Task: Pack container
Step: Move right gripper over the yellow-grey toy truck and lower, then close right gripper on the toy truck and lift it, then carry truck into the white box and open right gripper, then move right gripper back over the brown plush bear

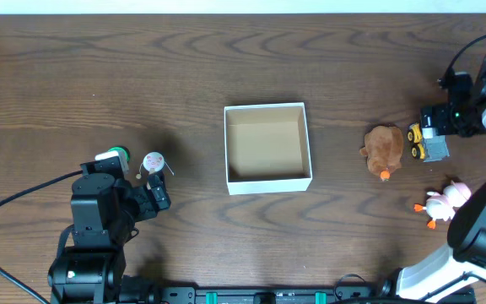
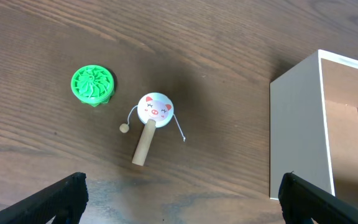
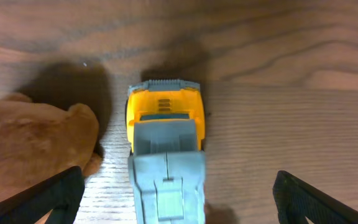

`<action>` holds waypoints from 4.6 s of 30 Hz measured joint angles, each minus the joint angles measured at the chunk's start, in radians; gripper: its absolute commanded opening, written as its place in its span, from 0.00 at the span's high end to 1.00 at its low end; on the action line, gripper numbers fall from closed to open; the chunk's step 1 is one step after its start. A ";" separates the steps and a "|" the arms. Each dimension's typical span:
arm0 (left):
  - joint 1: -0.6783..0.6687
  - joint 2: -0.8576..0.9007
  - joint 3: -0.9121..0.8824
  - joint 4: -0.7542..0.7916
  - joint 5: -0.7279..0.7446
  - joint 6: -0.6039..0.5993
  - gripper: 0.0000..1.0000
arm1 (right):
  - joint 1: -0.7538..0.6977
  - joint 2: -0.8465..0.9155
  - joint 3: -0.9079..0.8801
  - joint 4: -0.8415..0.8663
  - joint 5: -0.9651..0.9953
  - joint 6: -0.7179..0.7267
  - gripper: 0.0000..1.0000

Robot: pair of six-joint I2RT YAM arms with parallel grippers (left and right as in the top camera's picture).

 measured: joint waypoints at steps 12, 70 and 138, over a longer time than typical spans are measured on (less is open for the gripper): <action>0.000 0.000 0.000 0.000 0.000 0.000 0.02 | 0.000 0.067 0.000 -0.003 0.000 0.003 0.17; 0.000 0.000 0.000 0.000 0.000 0.000 0.02 | 0.002 0.067 -0.061 0.071 -0.023 0.102 0.79; 0.000 0.000 0.000 -0.025 0.000 0.000 0.02 | 0.960 0.021 0.085 -0.053 0.090 0.846 0.27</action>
